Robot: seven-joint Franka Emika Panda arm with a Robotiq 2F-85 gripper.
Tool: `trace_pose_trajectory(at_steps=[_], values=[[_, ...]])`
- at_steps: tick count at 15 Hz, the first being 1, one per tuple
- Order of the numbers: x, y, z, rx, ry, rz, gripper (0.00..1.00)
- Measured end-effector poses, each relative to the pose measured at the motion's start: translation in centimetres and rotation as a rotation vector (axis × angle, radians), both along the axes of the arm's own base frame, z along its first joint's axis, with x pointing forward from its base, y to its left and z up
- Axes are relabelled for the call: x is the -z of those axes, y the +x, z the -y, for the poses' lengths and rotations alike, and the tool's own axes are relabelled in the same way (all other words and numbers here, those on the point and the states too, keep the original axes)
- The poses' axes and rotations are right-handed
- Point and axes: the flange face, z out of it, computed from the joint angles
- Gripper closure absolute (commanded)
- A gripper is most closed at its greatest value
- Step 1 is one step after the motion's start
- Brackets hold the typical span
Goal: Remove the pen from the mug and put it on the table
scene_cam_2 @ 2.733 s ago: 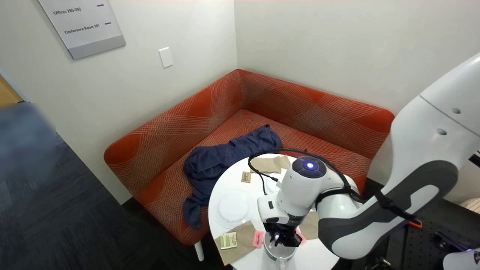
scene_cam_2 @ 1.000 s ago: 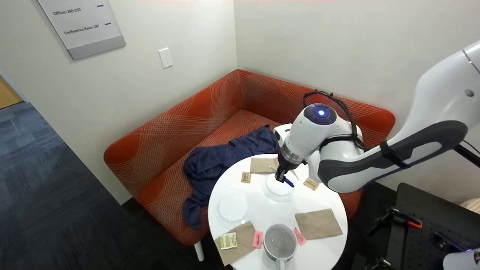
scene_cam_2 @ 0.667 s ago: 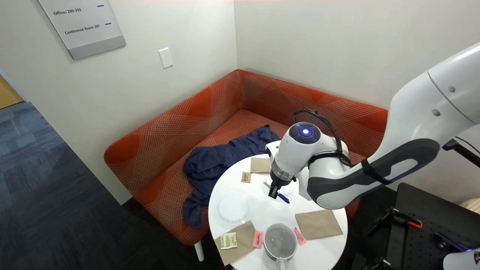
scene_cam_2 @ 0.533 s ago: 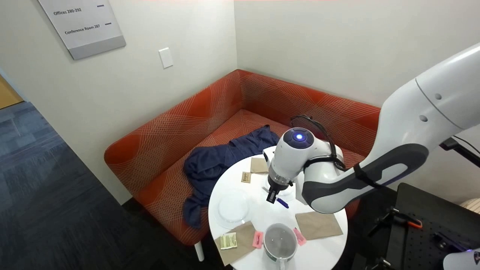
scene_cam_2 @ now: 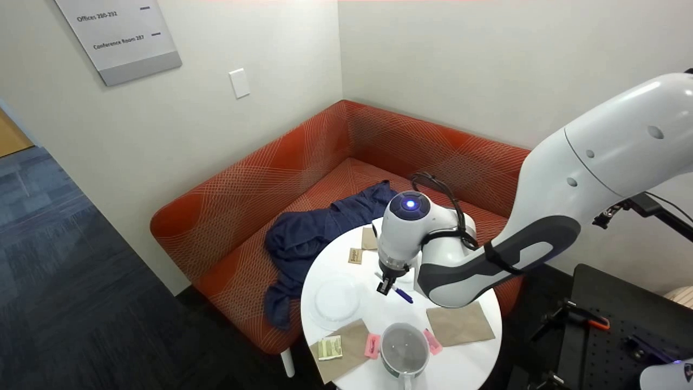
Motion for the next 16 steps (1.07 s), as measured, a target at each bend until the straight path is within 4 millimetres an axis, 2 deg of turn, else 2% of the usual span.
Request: trace_pose_trajectory(at_steps=[4, 15, 16], values=[[1.4, 0.6, 1.0, 0.033, -0.011, -0.013, 0.97], [7.1, 1.4, 3.3, 0.108, -0.011, -0.074, 0.97], [7.5, 1.4, 3.5, 0.114, -0.01, -0.079, 0.62]])
